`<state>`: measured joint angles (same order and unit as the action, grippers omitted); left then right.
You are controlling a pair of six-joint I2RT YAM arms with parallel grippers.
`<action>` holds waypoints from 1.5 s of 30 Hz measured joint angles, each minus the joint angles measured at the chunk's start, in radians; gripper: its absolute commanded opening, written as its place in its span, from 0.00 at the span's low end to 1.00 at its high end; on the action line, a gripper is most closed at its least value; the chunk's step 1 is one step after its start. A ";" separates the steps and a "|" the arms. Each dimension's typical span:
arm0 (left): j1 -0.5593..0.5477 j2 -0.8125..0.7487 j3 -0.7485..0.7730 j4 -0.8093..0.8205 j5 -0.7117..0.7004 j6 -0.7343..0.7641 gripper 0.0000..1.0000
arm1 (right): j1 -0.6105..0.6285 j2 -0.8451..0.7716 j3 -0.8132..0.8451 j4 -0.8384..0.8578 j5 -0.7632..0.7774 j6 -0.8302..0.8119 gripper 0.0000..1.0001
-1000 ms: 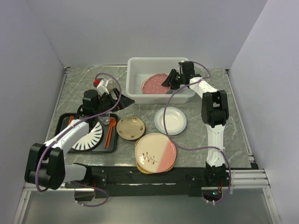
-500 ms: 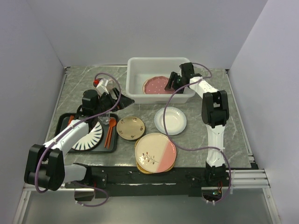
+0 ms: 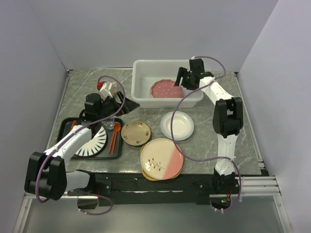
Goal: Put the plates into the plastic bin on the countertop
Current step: Place the plate in the plastic bin.
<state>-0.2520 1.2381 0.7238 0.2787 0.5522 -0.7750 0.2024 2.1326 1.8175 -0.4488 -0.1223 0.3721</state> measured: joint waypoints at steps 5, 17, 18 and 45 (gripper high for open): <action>0.000 0.000 0.000 0.000 0.000 0.000 0.99 | 0.001 -0.111 -0.071 0.077 -0.003 0.000 0.89; 0.000 0.003 0.000 0.000 0.001 0.000 0.99 | 0.010 -0.186 -0.125 0.173 -0.030 0.000 0.90; 0.000 0.003 0.000 0.000 0.001 0.000 0.99 | 0.011 -0.186 -0.125 0.174 -0.032 0.000 0.91; -0.002 -0.092 -0.140 -0.014 0.000 -0.006 0.99 | 0.087 -0.799 -0.690 0.235 -0.084 0.048 0.90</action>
<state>-0.2539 1.1458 0.5838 0.2649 0.5518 -0.7811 0.2893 1.3334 1.1275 -0.2142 -0.2058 0.4206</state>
